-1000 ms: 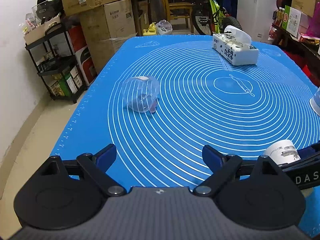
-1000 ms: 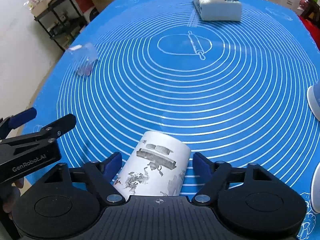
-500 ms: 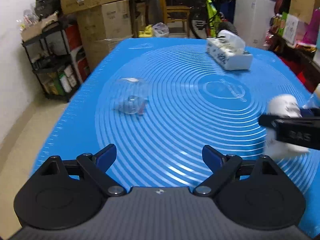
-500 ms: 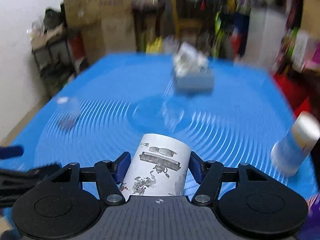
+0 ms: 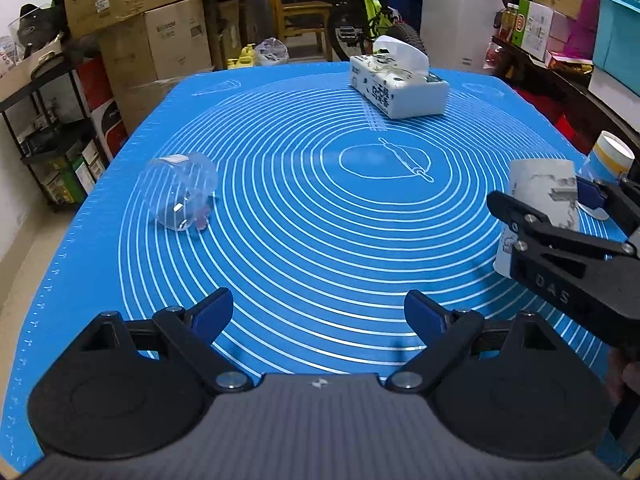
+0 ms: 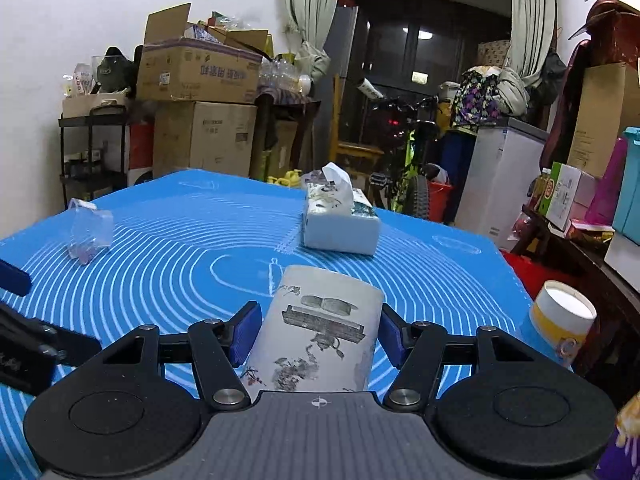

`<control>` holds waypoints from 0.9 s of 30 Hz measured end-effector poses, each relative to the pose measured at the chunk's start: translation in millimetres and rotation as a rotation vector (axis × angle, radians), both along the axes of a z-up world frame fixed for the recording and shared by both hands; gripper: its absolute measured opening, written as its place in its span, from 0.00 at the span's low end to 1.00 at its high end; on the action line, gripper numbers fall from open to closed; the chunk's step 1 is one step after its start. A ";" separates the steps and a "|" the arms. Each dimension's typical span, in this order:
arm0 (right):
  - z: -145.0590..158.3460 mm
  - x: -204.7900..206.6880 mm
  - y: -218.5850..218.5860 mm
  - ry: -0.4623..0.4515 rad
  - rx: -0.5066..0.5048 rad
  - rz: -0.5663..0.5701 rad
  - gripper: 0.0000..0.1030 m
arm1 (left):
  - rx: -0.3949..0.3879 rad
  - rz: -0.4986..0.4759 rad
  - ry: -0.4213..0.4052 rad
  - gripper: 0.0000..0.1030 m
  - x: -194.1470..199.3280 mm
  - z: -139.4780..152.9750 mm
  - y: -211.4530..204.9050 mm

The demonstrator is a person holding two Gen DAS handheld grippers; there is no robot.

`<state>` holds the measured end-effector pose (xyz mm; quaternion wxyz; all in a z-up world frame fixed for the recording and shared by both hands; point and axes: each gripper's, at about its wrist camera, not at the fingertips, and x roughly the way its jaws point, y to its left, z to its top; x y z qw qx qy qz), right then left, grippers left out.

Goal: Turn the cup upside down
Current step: 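Rotate the white cup rim-down with the right gripper and set it on the mat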

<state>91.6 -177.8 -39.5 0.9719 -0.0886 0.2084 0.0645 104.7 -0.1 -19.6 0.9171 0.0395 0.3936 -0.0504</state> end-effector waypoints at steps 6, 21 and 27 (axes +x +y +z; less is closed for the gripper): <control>-2.9 -11.0 -3.9 0.049 0.000 -0.002 0.63 | 0.005 -0.019 -0.004 0.89 -5.0 -0.2 -2.1; 18.9 -43.9 -22.4 0.086 0.025 -0.043 0.90 | 0.022 -0.066 -0.033 0.89 -25.7 5.6 -19.1; 29.8 -64.3 -37.9 0.125 0.032 -0.093 0.91 | 0.011 -0.061 -0.050 0.89 -40.2 12.6 -20.4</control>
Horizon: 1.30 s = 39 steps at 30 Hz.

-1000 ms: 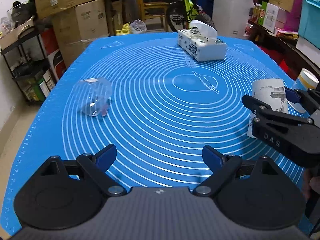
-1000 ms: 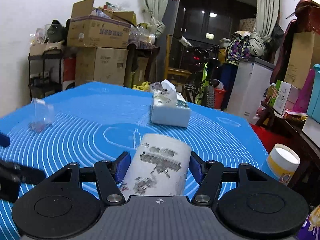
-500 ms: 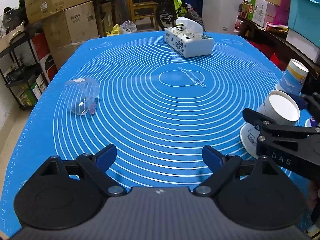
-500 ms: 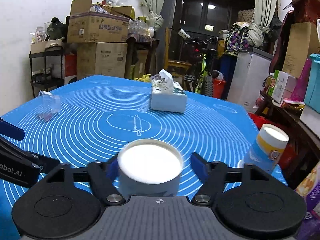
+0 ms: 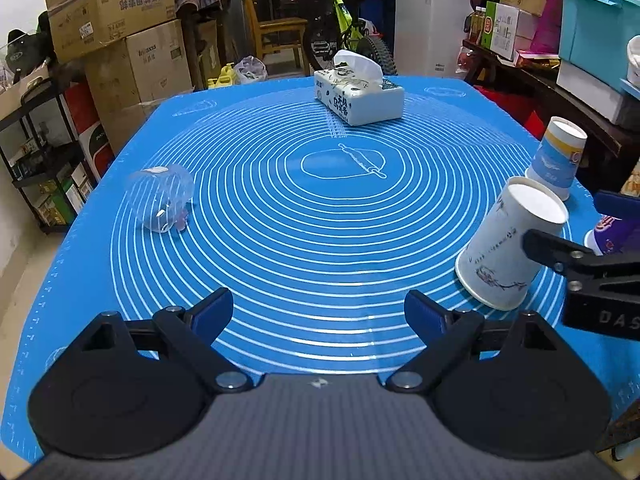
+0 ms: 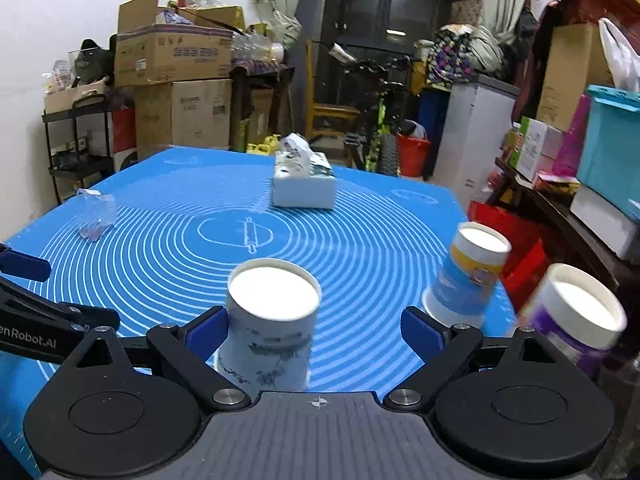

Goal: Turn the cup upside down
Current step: 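Rotate the white cup rim-down with the right gripper and set it on the mat, then open the right gripper and withdraw it from the upside-down cup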

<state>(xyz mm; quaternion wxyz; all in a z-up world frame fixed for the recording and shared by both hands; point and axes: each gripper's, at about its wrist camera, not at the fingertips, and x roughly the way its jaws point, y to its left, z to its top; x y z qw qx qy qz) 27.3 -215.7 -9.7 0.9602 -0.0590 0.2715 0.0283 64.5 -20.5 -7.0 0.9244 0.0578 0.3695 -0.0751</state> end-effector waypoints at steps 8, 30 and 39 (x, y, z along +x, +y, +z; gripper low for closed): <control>9.6 -28.9 -13.4 0.014 0.017 0.017 0.91 | 0.003 -0.002 -0.005 0.89 -18.9 2.2 -3.7; 24.3 -91.9 -27.9 0.074 0.048 0.044 0.90 | -0.026 -0.015 -0.038 0.89 -74.7 17.2 -11.5; 24.4 -97.1 -32.0 0.078 0.041 0.034 0.90 | -0.029 -0.024 -0.042 0.89 -83.1 19.6 -16.1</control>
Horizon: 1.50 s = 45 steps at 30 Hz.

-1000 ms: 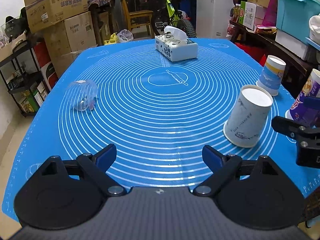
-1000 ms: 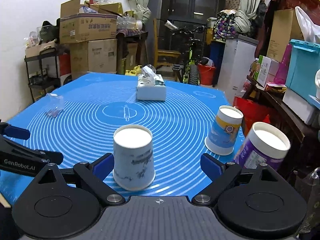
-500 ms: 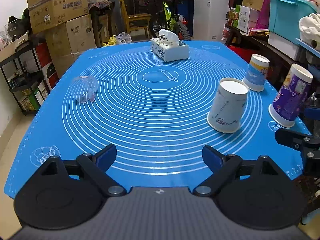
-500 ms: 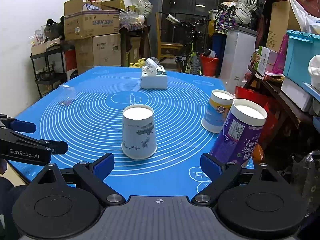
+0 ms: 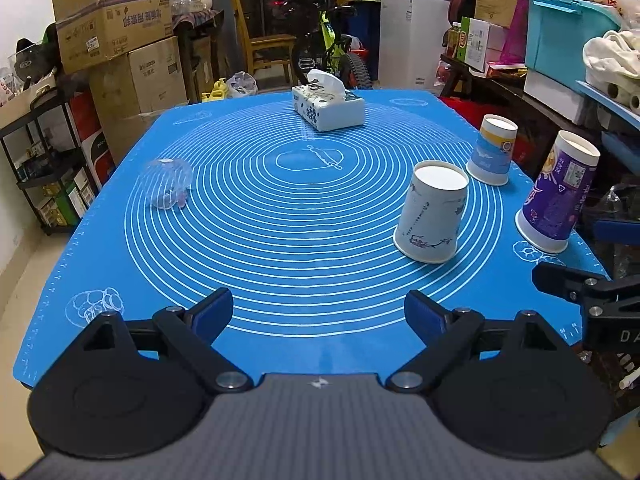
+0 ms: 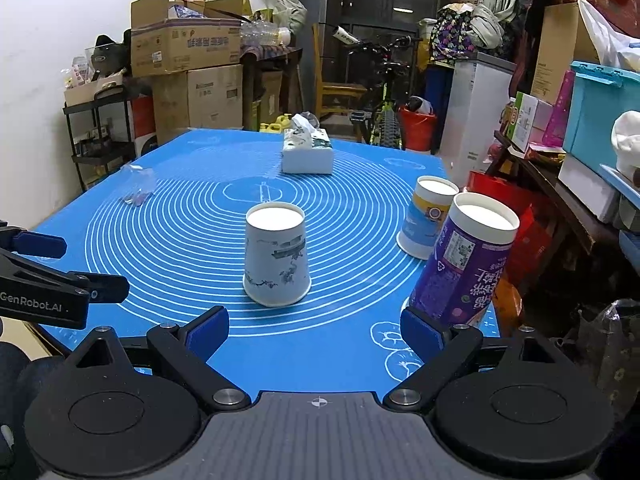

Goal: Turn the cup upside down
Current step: 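Open the right gripper and withdraw it from the upside-down cup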

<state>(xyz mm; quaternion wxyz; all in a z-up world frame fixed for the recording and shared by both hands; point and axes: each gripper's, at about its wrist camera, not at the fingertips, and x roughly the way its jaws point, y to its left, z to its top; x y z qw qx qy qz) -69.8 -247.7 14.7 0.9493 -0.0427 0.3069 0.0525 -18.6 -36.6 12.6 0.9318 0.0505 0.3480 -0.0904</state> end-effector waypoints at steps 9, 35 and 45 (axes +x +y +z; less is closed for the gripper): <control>-1.2 -2.6 -2.6 0.005 0.000 -0.007 0.90 | 0.003 0.000 0.001 0.89 -2.7 0.1 -0.6; -1.6 -0.9 -4.6 0.012 -0.013 -0.014 0.90 | -0.008 -0.015 0.040 0.89 -1.0 -5.8 0.1; -5.8 1.1 -8.0 0.024 -0.016 -0.018 0.90 | -0.005 -0.018 0.045 0.89 0.2 -9.7 -0.2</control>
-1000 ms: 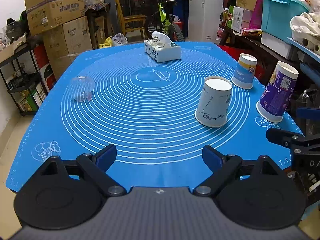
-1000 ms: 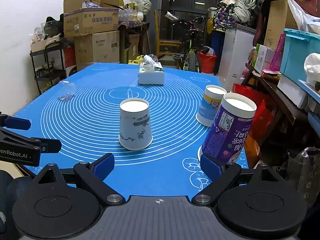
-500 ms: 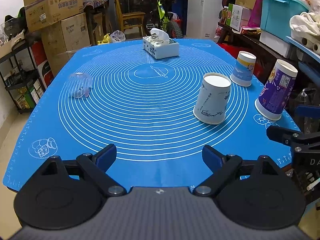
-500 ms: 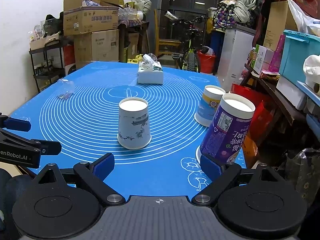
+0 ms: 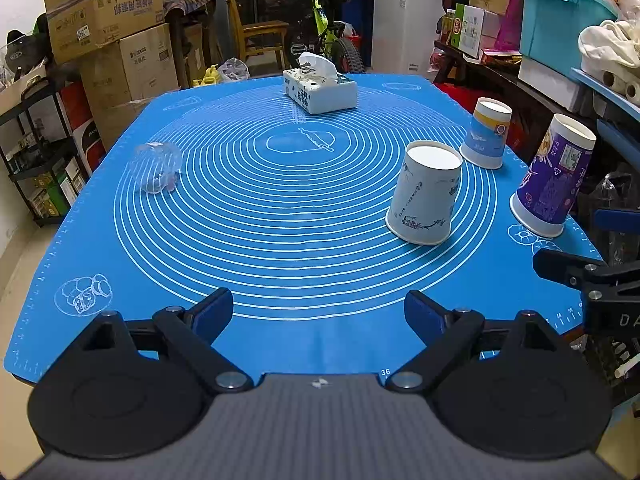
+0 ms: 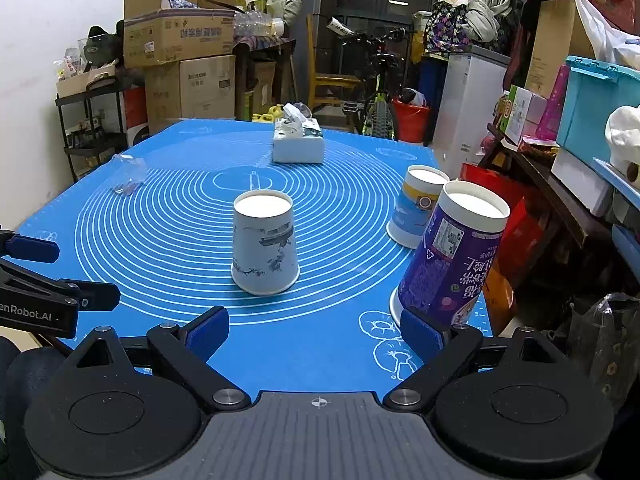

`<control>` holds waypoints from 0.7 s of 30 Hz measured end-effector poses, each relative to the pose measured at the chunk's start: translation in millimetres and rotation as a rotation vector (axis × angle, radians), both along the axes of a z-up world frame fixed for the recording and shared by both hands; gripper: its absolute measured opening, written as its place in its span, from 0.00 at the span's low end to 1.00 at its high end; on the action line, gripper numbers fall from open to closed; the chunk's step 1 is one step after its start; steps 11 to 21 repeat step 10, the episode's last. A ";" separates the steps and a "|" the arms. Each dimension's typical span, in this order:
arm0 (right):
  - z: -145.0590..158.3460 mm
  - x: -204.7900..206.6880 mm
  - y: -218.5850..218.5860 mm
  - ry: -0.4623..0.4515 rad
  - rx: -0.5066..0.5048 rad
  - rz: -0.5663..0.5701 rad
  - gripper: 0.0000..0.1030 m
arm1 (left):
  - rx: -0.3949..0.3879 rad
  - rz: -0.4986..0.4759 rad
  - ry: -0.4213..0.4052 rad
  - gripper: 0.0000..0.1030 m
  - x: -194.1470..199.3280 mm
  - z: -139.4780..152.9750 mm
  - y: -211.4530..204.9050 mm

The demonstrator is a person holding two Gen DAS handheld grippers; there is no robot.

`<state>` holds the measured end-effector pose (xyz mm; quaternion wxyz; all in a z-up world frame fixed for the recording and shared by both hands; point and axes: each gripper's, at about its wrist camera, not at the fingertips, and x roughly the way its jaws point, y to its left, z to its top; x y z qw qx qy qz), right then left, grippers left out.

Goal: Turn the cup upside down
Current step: 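Open the right gripper and withdraw it from the upside-down cup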

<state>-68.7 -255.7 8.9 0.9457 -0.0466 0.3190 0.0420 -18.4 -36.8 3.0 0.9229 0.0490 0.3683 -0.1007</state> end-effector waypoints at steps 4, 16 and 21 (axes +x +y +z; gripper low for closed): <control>-1.0 1.8 0.6 0.006 0.000 -0.004 0.90 | 0.000 0.000 -0.001 0.89 0.1 -0.4 -0.1; -3.1 3.6 0.7 0.009 0.001 -0.005 0.90 | -0.008 -0.003 0.002 0.89 2.5 -2.5 0.6; -3.1 3.6 0.7 0.009 0.001 -0.005 0.90 | -0.008 -0.003 0.002 0.89 2.5 -2.5 0.6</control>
